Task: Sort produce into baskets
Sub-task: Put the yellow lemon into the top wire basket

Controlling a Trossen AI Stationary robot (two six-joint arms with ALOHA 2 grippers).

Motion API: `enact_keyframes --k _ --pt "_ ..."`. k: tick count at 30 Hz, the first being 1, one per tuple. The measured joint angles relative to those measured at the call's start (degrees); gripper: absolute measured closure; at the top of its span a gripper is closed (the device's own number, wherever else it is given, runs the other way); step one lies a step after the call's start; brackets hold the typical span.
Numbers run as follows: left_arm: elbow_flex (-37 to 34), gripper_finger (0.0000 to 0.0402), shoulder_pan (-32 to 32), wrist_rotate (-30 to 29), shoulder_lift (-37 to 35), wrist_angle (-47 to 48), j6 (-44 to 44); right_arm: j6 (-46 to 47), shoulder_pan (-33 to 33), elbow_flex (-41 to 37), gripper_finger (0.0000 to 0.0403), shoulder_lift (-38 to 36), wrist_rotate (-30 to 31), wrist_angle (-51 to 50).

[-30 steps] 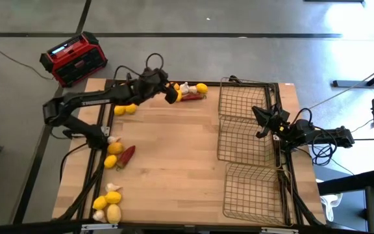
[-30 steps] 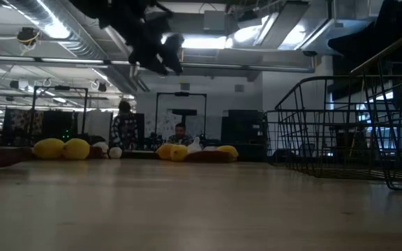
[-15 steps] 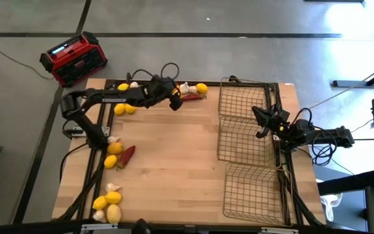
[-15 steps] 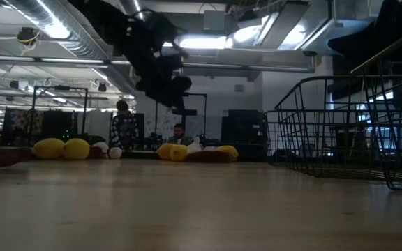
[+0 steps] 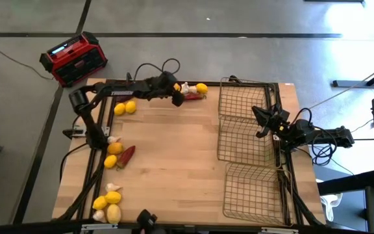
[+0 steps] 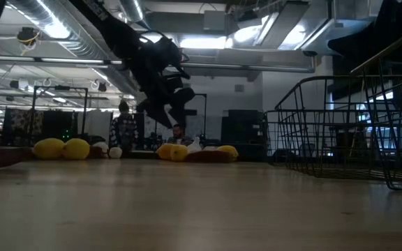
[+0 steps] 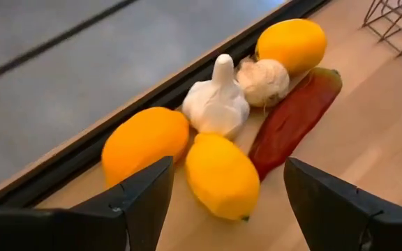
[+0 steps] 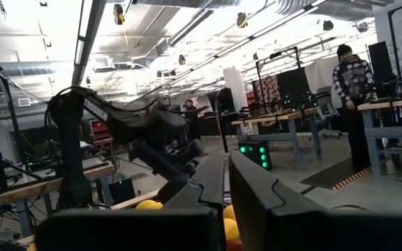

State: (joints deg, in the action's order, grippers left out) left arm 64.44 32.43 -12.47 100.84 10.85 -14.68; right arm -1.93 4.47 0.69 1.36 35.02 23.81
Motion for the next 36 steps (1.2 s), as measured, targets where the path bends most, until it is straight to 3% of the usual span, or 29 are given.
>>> enact_keyframes --k 8,36 --pt "5.05 0.0135 1.89 0.57 4.73 6.39 -0.22 0.09 0.0 0.0 0.0377 0.0 0.06 -1.4" --pt "5.07 0.0135 1.83 3.36 12.94 1.44 0.04 -0.07 0.0 0.0 0.0377 -0.02 0.37 -1.77"
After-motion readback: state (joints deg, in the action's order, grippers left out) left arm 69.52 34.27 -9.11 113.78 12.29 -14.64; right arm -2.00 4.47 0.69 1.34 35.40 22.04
